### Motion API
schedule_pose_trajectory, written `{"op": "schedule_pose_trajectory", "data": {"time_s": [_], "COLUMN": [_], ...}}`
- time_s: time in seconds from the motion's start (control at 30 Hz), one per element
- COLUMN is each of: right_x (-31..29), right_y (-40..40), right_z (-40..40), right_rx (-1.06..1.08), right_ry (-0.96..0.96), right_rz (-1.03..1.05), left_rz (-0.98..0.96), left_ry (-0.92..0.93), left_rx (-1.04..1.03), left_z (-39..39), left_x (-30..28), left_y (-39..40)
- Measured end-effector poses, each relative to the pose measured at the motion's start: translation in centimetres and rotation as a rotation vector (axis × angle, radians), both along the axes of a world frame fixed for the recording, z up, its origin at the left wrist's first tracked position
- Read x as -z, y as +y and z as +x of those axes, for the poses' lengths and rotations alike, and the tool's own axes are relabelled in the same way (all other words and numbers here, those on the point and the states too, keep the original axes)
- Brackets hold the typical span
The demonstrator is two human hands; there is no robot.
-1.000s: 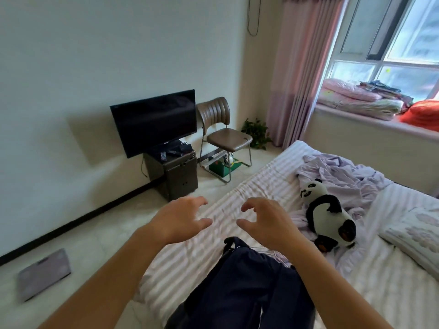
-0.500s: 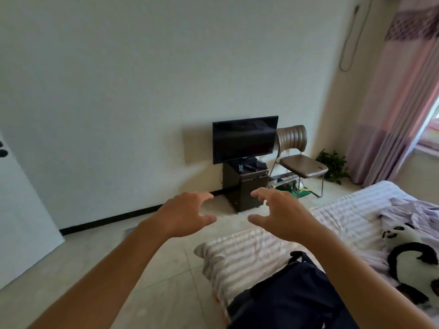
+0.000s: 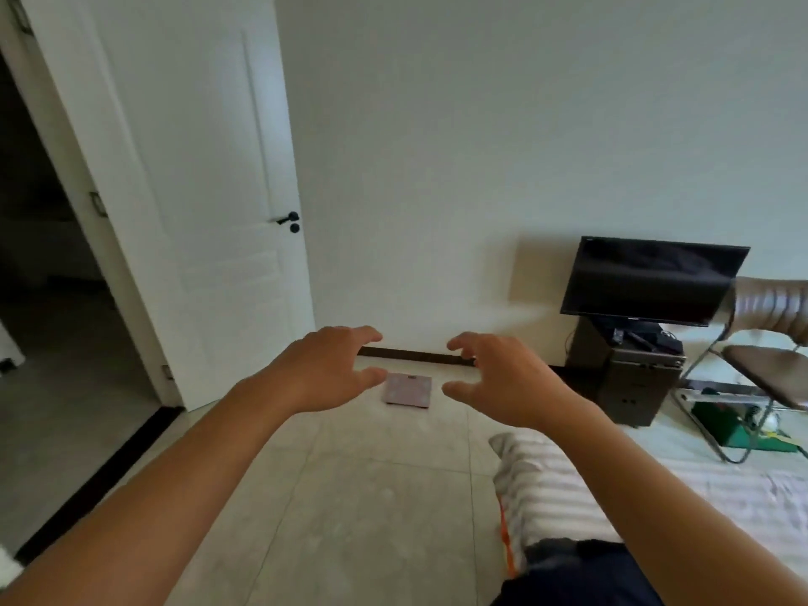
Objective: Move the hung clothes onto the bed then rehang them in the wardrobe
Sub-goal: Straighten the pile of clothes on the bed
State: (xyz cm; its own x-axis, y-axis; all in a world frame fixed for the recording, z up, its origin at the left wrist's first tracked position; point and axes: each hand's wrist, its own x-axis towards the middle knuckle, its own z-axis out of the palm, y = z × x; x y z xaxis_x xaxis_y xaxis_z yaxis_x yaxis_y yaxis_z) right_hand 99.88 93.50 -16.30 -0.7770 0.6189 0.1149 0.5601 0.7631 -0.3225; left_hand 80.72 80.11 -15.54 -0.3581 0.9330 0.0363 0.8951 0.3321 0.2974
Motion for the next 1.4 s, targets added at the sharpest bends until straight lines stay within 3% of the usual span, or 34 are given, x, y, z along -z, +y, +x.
{"op": "schedule_pose_trajectory", "data": {"time_s": [0.37, 0.93, 1.4], "right_x": [-2.1, -3.3, -3.3], "right_y": [-16.9, -51.1, -68.2], "right_z": [-15.1, -36.6, -53.3], "right_rx": [-0.355, -0.911, -1.307], "right_ry": [0.045, 0.064, 0.087], "right_rz": [0.002, 0.014, 0.064], "left_rz": [-0.036, -0.002, 0.007], "left_ry": [0.056, 0.068, 0.065], "left_rx": [-0.37, -0.902, -1.253], "left_z": [-8.7, -18.4, -26.3], "left_x": [-1.4, -2.6, -2.1], "left_y": [-22.8, -61.6, -77.5]}}
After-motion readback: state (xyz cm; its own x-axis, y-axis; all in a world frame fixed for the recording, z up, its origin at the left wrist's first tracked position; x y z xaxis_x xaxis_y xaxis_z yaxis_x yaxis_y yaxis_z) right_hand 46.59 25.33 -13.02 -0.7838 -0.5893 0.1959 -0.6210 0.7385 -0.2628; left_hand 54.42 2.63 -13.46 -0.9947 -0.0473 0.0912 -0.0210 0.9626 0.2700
